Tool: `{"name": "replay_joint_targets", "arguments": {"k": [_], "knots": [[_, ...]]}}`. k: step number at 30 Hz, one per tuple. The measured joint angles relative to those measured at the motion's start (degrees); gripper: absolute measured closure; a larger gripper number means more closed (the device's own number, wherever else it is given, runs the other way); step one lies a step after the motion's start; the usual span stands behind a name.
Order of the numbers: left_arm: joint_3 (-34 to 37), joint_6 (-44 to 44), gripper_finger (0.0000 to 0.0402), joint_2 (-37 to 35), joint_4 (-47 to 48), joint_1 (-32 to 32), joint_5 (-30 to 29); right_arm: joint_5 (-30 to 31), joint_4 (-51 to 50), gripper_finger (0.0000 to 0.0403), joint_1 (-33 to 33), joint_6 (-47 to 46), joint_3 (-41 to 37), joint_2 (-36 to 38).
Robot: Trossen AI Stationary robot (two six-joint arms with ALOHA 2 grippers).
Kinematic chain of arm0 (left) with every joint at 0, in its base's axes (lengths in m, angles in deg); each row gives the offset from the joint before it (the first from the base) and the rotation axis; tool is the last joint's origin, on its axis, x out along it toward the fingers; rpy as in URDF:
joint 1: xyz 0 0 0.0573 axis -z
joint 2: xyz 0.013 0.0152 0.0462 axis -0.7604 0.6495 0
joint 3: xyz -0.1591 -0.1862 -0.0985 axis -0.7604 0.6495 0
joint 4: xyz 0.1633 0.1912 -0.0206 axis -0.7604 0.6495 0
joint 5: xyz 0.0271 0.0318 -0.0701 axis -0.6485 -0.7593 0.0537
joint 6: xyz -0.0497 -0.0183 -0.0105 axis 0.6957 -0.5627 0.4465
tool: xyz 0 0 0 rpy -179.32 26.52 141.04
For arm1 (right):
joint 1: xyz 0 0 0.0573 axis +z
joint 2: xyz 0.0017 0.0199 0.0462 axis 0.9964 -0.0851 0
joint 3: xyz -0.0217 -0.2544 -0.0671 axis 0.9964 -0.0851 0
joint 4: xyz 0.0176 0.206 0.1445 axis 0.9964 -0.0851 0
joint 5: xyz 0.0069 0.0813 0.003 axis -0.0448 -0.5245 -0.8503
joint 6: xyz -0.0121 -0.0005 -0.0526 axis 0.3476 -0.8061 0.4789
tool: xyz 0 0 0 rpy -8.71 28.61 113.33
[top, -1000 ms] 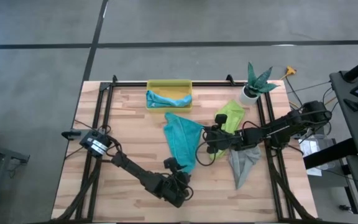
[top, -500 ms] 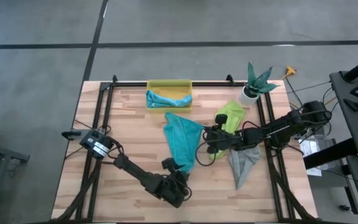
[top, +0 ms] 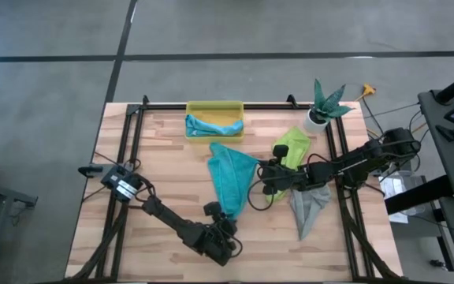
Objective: Roll microfiber towels into tight, uniform cylinder then place into a basket
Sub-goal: Roll the light blue towel
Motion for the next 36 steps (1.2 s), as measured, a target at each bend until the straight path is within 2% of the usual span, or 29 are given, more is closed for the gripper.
{"name": "replay_joint_targets", "arguments": {"k": [7,13,17,21,24,26,28,30,32,34,35,36], "knots": [[0.04,-0.48,0.0392,-0.89,3.12,-0.01,1.31,0.00,0.01,0.0394,0.00,0.03,0.00,0.00],[-0.89,-0.04,0.0400,-4.99,15.86,-0.13,-1.07,2.05,1.71,0.0394,0.02,0.57,0.00,0.09],[-2.20,-0.15,0.0401,-11.47,25.26,-0.18,-8.02,6.70,7.31,0.0394,0.36,4.99,0.00,1.68],[-3.28,-0.02,0.0401,-20.13,34.63,-0.09,-18.49,12.49,14.85,0.0394,0.91,11.33,0.00,5.13],[-2.52,-0.03,0.0401,-26.30,36.59,-0.09,-26.51,13.86,18.29,0.0394,1.79,14.93,0.00,9.02],[-1.92,-0.28,0.0401,-29.55,36.49,-0.16,-29.19,13.03,18.20,0.0394,2.18,15.99,0.02,11.39],[-1.77,-1.61,0.0401,-31.62,36.48,-0.32,-29.83,10.02,17.60,0.0394,2.21,16.95,0.02,13.56],[-1.73,-3.73,0.0401,-32.72,36.15,-0.33,-29.70,3.34,15.63,0.0394,2.13,18.62,0.02,15.85],[-1.73,-4.67,0.0401,-32.98,35.47,0.05,-29.04,-8.44,11.46,0.0394,2.11,19.37,0.02,18.48],[-1.68,-4.53,0.0401,-32.68,35.49,1.15,-28.43,-23.30,7.42,0.0394,2.17,17.91,0.00,21.01],[-1.68,-4.78,0.0401,-32.34,35.49,1.58,-28.74,-26.13,7.08,0.0394,2.27,15.71,-0.04,21.98],[-1.66,-5.46,0.0401,-31.90,35.52,1.89,-29.19,-23.71,7.76,0.0394,2.36,12.23,-0.03,22.65]]}}
